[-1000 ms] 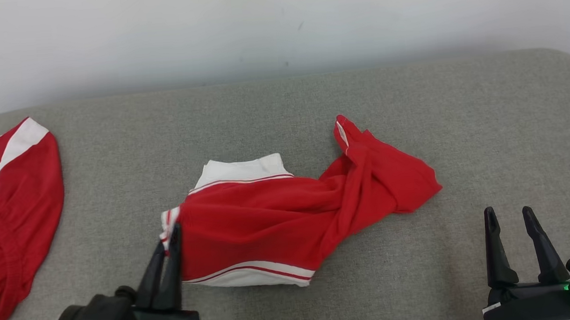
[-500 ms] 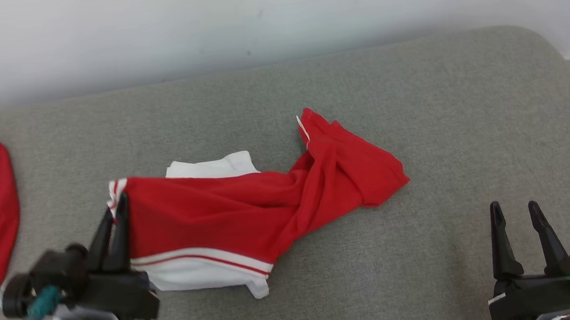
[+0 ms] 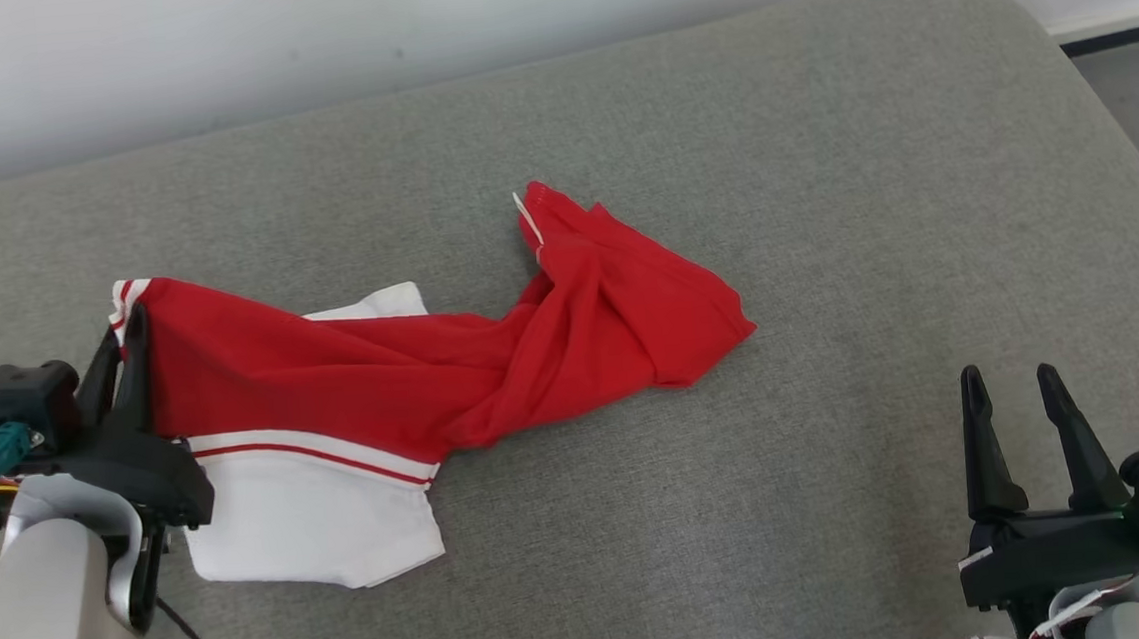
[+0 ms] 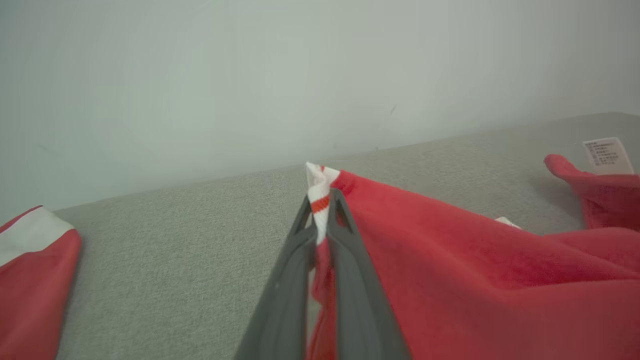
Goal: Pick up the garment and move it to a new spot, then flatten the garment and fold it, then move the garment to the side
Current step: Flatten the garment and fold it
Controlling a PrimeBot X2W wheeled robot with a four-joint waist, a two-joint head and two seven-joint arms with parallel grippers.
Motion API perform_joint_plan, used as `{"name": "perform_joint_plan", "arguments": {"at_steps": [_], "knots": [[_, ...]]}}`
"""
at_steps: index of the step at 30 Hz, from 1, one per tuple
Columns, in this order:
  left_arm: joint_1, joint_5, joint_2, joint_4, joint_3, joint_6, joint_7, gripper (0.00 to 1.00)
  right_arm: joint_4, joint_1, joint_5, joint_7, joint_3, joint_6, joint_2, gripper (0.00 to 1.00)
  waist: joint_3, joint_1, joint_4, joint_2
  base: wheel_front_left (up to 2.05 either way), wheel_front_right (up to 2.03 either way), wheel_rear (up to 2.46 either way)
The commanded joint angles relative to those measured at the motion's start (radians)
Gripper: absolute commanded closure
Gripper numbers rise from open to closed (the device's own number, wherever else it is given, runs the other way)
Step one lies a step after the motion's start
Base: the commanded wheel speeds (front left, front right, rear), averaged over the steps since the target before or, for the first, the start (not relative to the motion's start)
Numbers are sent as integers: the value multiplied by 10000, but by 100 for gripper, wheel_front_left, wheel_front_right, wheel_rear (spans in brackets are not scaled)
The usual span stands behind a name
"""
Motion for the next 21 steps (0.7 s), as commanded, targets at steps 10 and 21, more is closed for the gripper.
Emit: {"name": "perform_joint_plan", "arguments": {"at_steps": [10,21], "knots": [[-139,-206,-129,1128,-141,-52,-277,0,84,-10,-69,-8,0,-23,184,0,-260,-1,154,-1,0,0,0],[2431,106,-622,-2011,1413,195,-263,0,-201,487,-76,-8,-18,-23,261,0,-921,-1,947,-1,0,0,0]]}}
